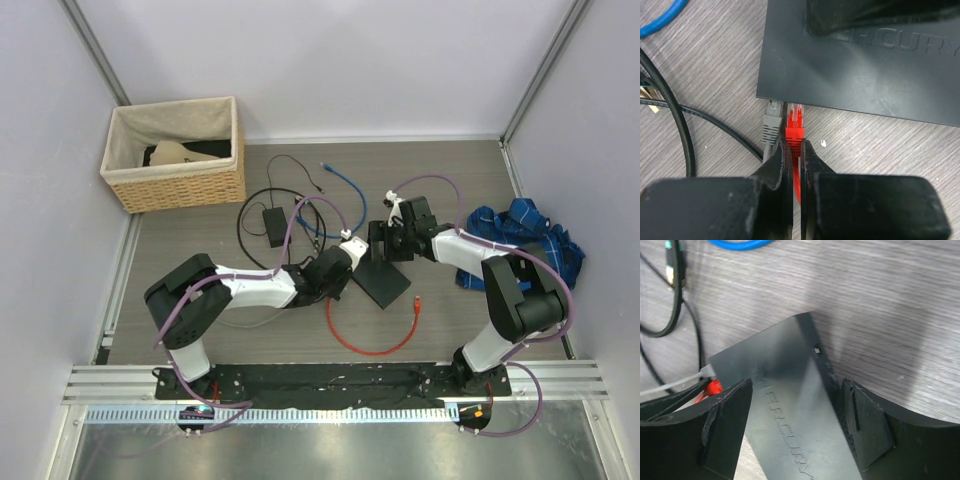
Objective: Insert the plug into the switch port
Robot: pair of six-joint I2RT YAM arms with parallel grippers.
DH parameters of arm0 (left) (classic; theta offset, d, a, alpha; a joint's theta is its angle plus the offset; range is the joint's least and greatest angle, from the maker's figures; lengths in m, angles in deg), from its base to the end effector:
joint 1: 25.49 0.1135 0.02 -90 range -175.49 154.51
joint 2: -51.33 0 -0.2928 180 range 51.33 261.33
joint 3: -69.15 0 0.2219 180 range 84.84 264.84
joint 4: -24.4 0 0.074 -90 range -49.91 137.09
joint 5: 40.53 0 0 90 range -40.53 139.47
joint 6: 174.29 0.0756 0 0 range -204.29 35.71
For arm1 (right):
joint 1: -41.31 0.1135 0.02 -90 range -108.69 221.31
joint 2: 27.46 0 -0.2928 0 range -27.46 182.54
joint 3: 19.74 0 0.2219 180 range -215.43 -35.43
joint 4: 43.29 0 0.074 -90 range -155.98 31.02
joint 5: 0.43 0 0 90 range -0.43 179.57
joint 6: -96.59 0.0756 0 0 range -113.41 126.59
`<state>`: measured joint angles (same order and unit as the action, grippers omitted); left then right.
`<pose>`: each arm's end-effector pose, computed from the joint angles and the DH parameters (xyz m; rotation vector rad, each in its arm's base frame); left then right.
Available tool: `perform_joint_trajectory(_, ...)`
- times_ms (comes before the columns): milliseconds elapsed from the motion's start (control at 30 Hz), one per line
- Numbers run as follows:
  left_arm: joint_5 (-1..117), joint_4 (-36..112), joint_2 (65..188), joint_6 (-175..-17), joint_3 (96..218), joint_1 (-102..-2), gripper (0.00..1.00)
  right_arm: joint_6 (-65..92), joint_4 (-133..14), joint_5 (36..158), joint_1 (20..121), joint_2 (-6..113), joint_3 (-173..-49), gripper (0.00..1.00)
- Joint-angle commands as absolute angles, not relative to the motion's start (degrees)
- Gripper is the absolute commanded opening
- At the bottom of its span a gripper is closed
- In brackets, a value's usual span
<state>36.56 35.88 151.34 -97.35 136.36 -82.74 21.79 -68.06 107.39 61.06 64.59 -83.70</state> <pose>0.2107 -0.2963 0.1785 0.7779 2.2133 -0.3521 0.2881 0.1280 0.1853 -0.2347 2.5346 0.6365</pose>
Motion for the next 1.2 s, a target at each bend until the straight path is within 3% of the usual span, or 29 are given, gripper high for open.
perform_joint_trajectory(0,35.23,30.87,151.79,-96.16,137.40,-82.62,0.00,21.00,-68.29,112.24,61.00,65.18,-84.21,0.79)
perform_joint_trajectory(600,38.31,23.83,151.17,-87.72,136.60,-82.09,0.00,16.43,-73.22,121.91,63.81,66.85,-85.35,0.77)
perform_joint_trajectory(1167,44.20,25.58,147.75,-84.56,132.74,-78.84,0.00,15.91,-73.66,112.77,62.49,70.36,-92.99,0.79)
